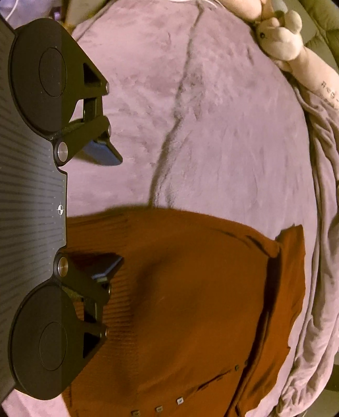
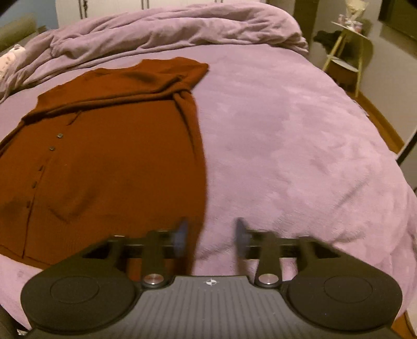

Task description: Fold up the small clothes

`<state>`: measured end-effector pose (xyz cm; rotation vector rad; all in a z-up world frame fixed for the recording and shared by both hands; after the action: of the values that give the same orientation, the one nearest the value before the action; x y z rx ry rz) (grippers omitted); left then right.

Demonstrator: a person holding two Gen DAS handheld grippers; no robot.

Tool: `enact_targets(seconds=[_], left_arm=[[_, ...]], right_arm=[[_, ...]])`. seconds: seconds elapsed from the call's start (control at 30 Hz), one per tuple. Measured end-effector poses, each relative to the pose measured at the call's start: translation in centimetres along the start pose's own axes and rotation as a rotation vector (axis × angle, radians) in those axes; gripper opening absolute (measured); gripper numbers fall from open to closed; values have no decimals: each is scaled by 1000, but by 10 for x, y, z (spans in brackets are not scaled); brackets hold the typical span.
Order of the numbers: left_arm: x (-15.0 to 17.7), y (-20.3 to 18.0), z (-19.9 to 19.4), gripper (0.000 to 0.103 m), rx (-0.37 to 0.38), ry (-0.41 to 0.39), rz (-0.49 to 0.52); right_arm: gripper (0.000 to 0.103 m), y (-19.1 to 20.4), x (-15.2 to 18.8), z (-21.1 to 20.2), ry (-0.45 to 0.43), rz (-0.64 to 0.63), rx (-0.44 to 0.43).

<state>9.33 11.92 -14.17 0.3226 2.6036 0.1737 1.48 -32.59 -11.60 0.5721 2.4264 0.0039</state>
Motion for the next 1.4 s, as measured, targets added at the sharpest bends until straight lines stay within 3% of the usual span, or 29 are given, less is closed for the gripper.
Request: enact_targets(seconds=[0.17, 0.27, 0.3, 0.37, 0.5, 0.73, 0.8, 0.93, 1.0, 1.07, 1.13, 1.17, 1.2, 1.27, 1.4], left_arm=[[1, 0, 4, 56, 94, 17, -9], [-3, 0, 5, 39, 152, 28, -2], [-5, -1, 7, 37, 164, 34, 4], [-7, -3, 10, 37, 181, 42, 32], [-8, -2, 12, 39, 209, 47, 69], [-6, 4, 12, 47, 243, 52, 60], [-6, 7, 9, 55, 255, 58, 65], [3, 10, 2, 56, 311, 70, 49], [5, 7, 1, 52, 331, 68, 46], [4, 4, 2, 46, 344, 66, 50], [0, 2, 3, 32, 355, 63, 61], [-2, 1, 3, 16, 364, 61, 63], [-4, 1, 3, 11, 371, 62, 61], [-8, 1, 3, 10, 382, 66, 49], [-21, 4, -9, 9, 419, 33, 1]], right_arm=[[40, 4, 4, -3, 58, 68, -130], [22, 8, 9, 4, 88, 59, -132], [22, 8, 9, 9, 102, 63, -124], [22, 3, 11, 16, 140, 94, -114], [23, -8, 10, 21, 216, 182, -188], [23, -10, 18, 20, 246, 188, -224], [23, -6, 16, 19, 251, 172, -223], [23, -4, 17, 21, 266, 158, -235], [23, -4, 19, 23, 267, 155, -234], [17, -2, 18, 23, 265, 141, -237], [6, 0, 17, 21, 270, 139, -257], [5, 0, 18, 20, 274, 145, -271], [5, 0, 17, 20, 277, 150, -280], [5, 0, 16, 20, 287, 170, -289], [4, -3, 7, 15, 289, 269, -387]])
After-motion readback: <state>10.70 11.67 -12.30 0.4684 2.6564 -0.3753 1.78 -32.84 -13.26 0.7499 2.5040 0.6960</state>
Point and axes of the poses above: each gripper's, at about its wrist camera, not at the fingertips, and z roughly the way its jaws point, y to its left, x to its underside, the point moved 5 cm from there along z, roughly the way its jaws point, and after that the axes turned 14 degrees about z, right-handed, at the moved point
